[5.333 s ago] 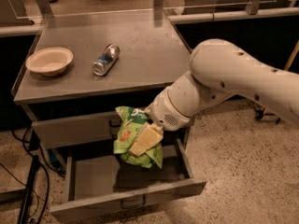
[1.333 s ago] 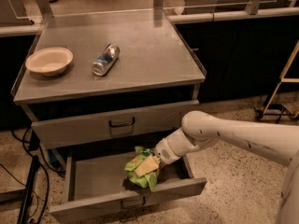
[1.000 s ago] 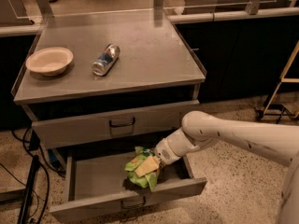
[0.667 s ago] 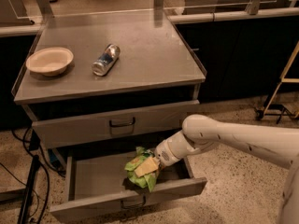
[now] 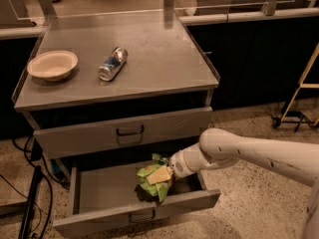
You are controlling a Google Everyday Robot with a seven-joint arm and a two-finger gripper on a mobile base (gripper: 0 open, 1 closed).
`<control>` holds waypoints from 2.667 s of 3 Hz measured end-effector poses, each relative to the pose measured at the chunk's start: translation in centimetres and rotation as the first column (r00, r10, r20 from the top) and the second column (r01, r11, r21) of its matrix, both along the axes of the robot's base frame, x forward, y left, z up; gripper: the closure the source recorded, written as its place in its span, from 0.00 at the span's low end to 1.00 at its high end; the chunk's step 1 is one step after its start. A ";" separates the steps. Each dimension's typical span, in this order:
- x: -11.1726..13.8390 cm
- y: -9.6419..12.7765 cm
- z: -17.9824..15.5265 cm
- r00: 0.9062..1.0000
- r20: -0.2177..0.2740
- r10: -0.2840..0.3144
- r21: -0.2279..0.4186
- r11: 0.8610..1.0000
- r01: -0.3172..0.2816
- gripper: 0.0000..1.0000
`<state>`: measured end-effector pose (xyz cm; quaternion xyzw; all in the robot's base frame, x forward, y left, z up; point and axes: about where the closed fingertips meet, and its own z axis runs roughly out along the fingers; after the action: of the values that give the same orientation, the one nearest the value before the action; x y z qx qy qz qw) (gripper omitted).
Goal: Place green rice chip bag into middle drawer
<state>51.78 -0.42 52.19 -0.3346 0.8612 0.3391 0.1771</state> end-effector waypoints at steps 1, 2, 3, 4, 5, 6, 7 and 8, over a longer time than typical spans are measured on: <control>0.1 0.0 0.0 1.000 0.002 -0.003 0.000 1.000 0.003 1.00; 0.3 -0.1 -0.4 0.999 -0.001 -0.036 0.006 0.999 0.036 1.00; 1.4 -0.5 -1.1 0.996 -0.006 -0.093 0.018 0.996 0.093 1.00; 2.6 -0.7 -2.0 0.992 -0.020 -0.128 0.016 0.992 0.128 1.00; 2.6 -0.1 -2.2 0.993 -0.023 -0.119 0.020 0.993 0.120 1.00; 2.6 2.3 -2.9 0.996 -0.030 -0.086 0.036 0.996 0.087 1.00; 3.3 5.0 -3.5 0.998 -0.040 -0.058 0.060 0.996 0.060 1.00; 3.7 6.2 -3.7 0.998 -0.045 -0.049 0.070 0.996 0.052 1.00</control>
Offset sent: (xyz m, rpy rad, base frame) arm 0.0106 -0.0067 -0.0110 0.0162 0.0019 -0.1122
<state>55.47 5.78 48.46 -0.2989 0.8604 0.3721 0.1787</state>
